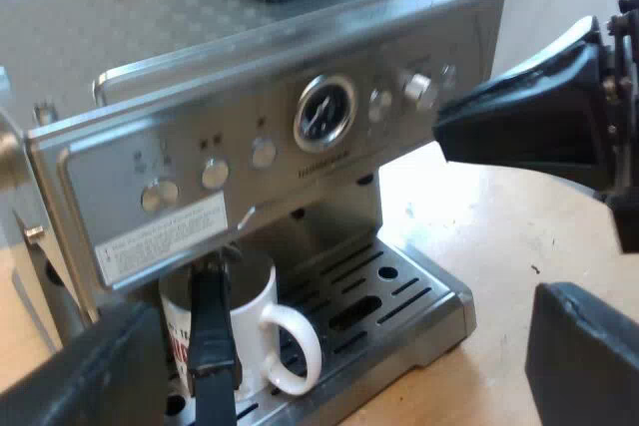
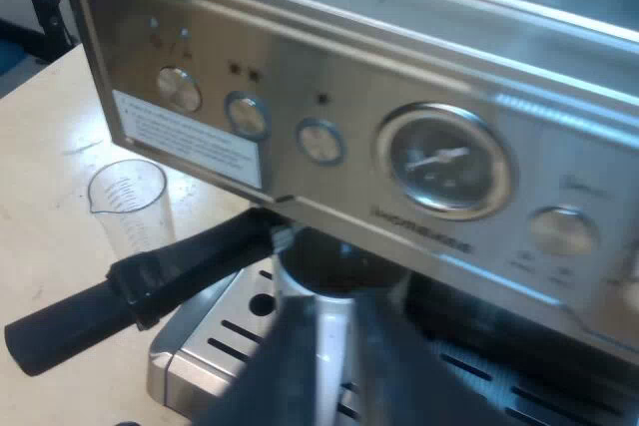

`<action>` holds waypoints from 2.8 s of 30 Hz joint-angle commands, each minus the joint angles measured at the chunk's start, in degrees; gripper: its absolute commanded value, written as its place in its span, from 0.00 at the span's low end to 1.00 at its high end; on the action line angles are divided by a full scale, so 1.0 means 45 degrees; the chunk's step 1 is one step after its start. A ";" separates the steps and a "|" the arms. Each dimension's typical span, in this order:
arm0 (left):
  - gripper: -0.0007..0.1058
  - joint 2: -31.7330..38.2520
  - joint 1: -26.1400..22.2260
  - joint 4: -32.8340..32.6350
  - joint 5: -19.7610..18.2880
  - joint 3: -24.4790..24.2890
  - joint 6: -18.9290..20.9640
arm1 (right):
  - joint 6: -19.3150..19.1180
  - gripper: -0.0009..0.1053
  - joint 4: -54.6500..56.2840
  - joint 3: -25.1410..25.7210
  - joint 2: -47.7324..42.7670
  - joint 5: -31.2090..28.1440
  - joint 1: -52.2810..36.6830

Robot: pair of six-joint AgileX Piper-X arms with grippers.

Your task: Place mug into machine

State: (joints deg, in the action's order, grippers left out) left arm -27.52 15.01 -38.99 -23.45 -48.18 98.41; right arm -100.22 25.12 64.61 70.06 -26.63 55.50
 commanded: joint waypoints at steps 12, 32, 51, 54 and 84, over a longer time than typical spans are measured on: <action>0.66 -0.0720 -0.0078 0.0649 0.1327 -0.1168 0.0169 | -0.0516 0.61 0.0304 0.0121 -0.1718 -0.0020 -0.1796; 0.69 -0.2058 -0.2530 -0.0027 0.1016 -0.3120 0.0163 | -0.0809 0.61 0.4305 0.0121 -0.5245 0.3869 -1.1131; 0.69 0.1958 -0.3672 -0.3189 0.0116 -0.2268 0.0067 | -0.1479 0.61 0.7150 -0.0167 -0.9610 0.4218 -1.2416; 0.69 0.2832 -0.3672 -0.3500 0.0116 -0.1956 0.0067 | -0.1428 0.61 0.7406 -0.0639 -1.0638 0.4946 -1.2416; 0.69 0.8120 -0.3672 -0.9980 0.1144 -0.1945 0.0006 | -0.1014 0.61 1.0660 -0.3239 -1.6290 0.5917 -1.2416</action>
State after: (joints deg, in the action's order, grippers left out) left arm 0.99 -1.48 -83.79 -19.01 -56.50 98.41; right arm -104.55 73.16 49.85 -0.89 -0.64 -0.36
